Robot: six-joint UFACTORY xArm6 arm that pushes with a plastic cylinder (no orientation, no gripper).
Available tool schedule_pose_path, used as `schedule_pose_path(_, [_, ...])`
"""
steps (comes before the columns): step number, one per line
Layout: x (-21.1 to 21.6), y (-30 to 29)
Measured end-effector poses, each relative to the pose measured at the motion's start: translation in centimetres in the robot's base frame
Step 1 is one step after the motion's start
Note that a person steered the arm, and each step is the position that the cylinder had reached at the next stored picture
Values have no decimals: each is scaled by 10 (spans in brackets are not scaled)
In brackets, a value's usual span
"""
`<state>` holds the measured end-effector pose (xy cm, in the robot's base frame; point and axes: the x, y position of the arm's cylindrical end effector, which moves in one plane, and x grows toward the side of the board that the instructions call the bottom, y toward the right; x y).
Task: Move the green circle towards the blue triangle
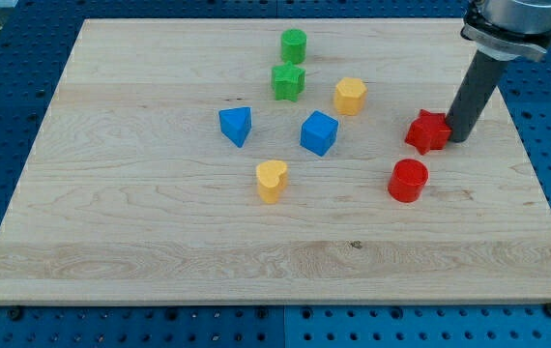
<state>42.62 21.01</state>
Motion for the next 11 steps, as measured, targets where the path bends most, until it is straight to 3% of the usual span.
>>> schedule_pose_path(1, [-2,0])
schedule_pose_path(3, [-92,-2])
schedule_pose_path(4, [-104,-4])
schedule_pose_path(6, [-175,-93])
schedule_pose_path(9, [-181,-226])
schedule_pose_path(11, [-189,-238])
